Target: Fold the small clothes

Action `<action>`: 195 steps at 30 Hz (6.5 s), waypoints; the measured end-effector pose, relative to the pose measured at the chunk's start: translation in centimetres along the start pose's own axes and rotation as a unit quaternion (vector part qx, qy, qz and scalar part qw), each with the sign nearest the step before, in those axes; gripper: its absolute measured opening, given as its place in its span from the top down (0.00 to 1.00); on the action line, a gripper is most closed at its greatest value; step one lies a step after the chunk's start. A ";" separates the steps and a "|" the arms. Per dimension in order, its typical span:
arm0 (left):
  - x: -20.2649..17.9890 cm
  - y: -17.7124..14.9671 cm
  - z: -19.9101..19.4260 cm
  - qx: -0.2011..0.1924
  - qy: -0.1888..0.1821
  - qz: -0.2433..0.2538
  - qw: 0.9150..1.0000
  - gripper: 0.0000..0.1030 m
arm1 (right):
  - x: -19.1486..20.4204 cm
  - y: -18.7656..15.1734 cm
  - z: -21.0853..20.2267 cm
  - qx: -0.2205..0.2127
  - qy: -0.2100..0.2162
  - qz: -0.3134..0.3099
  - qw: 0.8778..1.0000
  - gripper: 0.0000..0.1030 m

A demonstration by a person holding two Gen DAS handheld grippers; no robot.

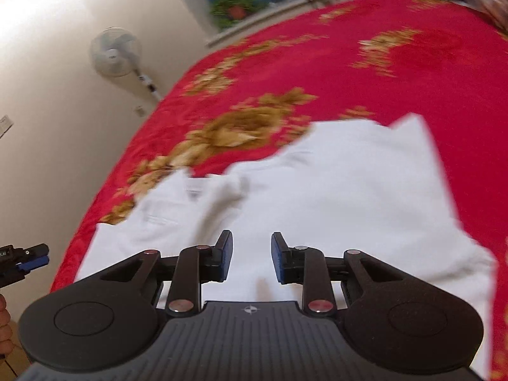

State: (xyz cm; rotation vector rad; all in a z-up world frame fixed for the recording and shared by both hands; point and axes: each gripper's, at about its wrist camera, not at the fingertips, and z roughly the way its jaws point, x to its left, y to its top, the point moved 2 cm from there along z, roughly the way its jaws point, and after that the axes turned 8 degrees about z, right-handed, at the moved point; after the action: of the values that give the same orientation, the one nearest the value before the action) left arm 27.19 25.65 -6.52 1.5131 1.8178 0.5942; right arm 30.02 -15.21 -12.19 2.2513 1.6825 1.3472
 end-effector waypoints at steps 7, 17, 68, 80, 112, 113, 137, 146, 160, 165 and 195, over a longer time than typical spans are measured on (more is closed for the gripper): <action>0.2 -0.3 -1.1 -0.006 0.000 -0.010 1.000 0.57 | 3.6 1.5 7.5 0.013 0.000 0.009 1.000 0.65; -1.7 -1.1 -0.1 0.003 -0.029 0.017 0.999 0.57 | 2.8 5.6 -2.8 -0.155 0.007 -0.024 0.988 0.98; -4.0 -6.0 5.9 0.104 -0.059 0.109 0.987 0.82 | -12.4 5.6 -6.1 -0.092 -0.093 0.140 0.981 0.97; -4.9 -6.5 9.7 0.127 -0.022 0.128 0.983 0.83 | -12.2 5.0 -4.8 -0.051 -0.096 0.096 0.990 0.79; -6.5 -5.5 10.6 0.052 -0.040 0.108 0.992 0.95 | -14.1 4.1 -3.2 -0.009 -0.160 0.064 0.985 0.63; -6.7 -5.5 9.5 0.031 -0.042 0.107 0.993 0.94 | -13.7 4.2 -3.8 -0.023 -0.156 0.059 0.986 0.63; -7.6 -16.8 -14.7 0.019 -0.017 0.119 0.993 0.60 | -7.3 -7.0 -27.8 -0.131 -0.143 -0.079 0.978 0.63; -5.3 -23.3 -11.7 0.159 -0.021 0.078 0.984 0.60 | -11.7 -14.3 -26.0 0.001 -0.162 -0.003 0.987 0.63; -3.9 -25.3 -10.2 0.219 -0.017 0.044 0.975 0.63 | -14.0 -17.9 -21.4 0.123 -0.195 0.018 0.973 0.62; -4.3 -25.4 -10.2 0.216 -0.016 0.056 0.975 0.90 | -14.1 -17.9 -21.5 0.120 -0.191 0.018 0.974 0.84; -6.4 -21.1 -15.5 0.108 -0.073 0.062 0.990 0.94 | -11.4 -14.6 -26.7 0.041 -0.085 0.032 0.995 0.96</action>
State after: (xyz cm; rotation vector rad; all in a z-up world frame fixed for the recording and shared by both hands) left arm 2.24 16.14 -10.15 1.7749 1.7297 0.3405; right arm 1.26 -30.11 -9.58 2.4062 1.6504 1.0795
